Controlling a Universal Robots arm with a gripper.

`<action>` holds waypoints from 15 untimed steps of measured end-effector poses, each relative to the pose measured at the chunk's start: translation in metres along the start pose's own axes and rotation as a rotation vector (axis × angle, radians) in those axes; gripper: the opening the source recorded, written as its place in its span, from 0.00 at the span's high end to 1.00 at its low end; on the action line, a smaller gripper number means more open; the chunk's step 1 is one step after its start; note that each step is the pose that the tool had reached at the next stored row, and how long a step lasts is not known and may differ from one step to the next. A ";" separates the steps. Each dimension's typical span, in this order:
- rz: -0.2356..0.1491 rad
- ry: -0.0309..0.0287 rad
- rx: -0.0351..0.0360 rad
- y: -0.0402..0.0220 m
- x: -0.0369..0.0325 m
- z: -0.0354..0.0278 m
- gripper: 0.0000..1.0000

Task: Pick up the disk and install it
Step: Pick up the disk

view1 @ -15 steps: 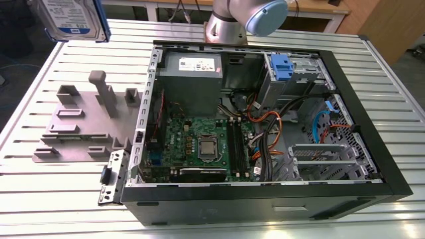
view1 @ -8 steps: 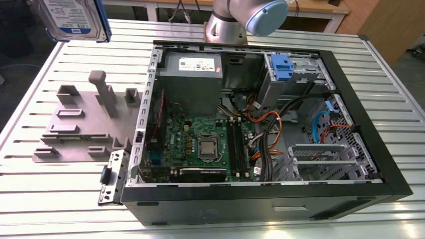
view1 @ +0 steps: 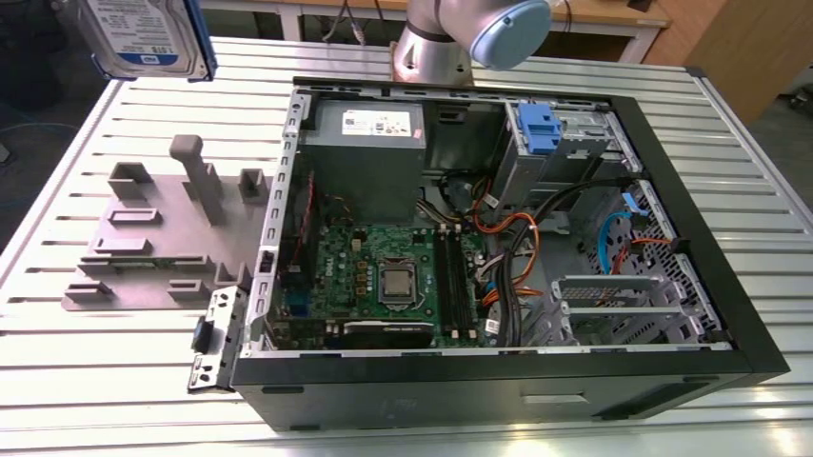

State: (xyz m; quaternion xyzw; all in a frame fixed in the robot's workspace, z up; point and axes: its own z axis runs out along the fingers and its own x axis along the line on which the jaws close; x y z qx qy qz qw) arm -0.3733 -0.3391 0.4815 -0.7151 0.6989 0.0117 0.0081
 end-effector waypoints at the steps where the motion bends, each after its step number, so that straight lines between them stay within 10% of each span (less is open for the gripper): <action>1: 0.000 0.0000 0.0000 -0.0008 0.0000 0.0000 0.64; 15: -0.004 -0.0002 0.0000 -0.0101 0.0002 0.0000 0.64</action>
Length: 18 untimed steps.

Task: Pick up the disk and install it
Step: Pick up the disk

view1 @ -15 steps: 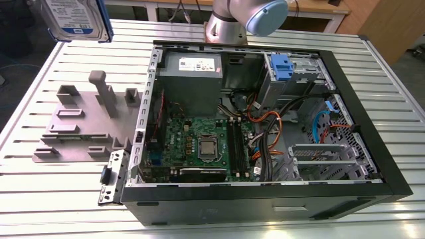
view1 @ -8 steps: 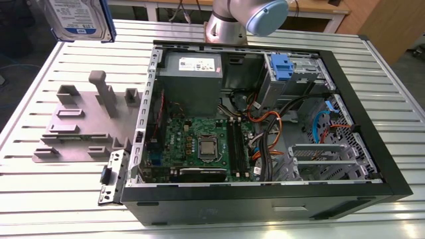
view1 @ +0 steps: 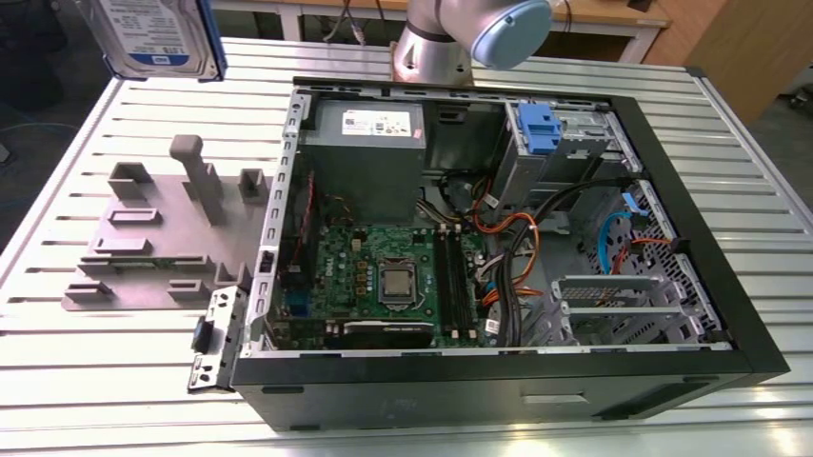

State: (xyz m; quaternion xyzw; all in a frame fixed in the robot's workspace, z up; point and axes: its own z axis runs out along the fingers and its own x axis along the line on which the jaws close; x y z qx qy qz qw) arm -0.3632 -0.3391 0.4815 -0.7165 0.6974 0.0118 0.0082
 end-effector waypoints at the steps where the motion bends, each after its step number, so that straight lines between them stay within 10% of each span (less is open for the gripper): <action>1: 0.000 0.0000 0.0000 -0.0006 0.0000 0.0000 0.64; 18: -0.005 0.0000 -0.0002 -0.0095 0.0003 -0.0001 0.64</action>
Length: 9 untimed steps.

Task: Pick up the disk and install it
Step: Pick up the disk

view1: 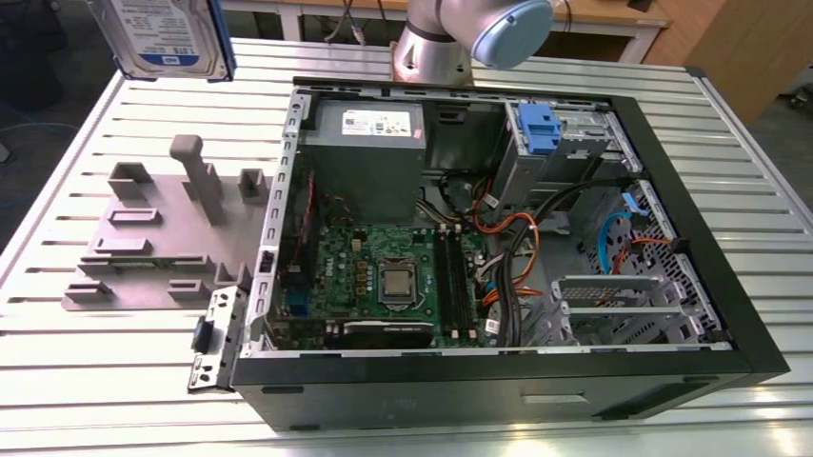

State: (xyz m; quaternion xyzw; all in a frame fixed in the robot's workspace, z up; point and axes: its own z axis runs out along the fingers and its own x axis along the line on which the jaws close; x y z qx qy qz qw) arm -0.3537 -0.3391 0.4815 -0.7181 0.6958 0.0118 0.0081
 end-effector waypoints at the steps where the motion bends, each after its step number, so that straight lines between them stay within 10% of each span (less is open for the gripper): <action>1: 0.000 0.0000 0.0000 -0.0003 0.0000 0.0000 0.64; 9: -0.002 0.0000 -0.0001 -0.0038 0.0001 0.0000 0.64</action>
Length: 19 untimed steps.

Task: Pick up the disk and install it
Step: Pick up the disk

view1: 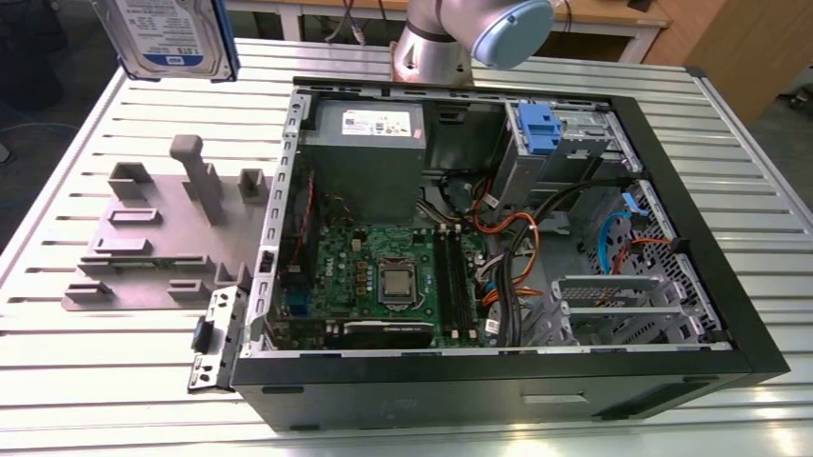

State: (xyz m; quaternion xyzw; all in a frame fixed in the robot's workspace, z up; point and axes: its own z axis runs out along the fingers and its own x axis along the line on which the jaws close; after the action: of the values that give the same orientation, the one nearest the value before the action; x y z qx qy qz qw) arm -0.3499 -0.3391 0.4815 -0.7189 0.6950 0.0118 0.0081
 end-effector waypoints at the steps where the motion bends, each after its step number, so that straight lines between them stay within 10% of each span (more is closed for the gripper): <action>1: 0.000 0.0000 0.0000 -0.0005 0.0000 0.0000 0.64; 19: -0.004 0.0000 -0.0001 -0.0078 0.0003 0.0000 0.64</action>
State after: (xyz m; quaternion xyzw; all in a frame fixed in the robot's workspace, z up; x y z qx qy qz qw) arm -0.3422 -0.3391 0.4815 -0.7202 0.6936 0.0118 0.0081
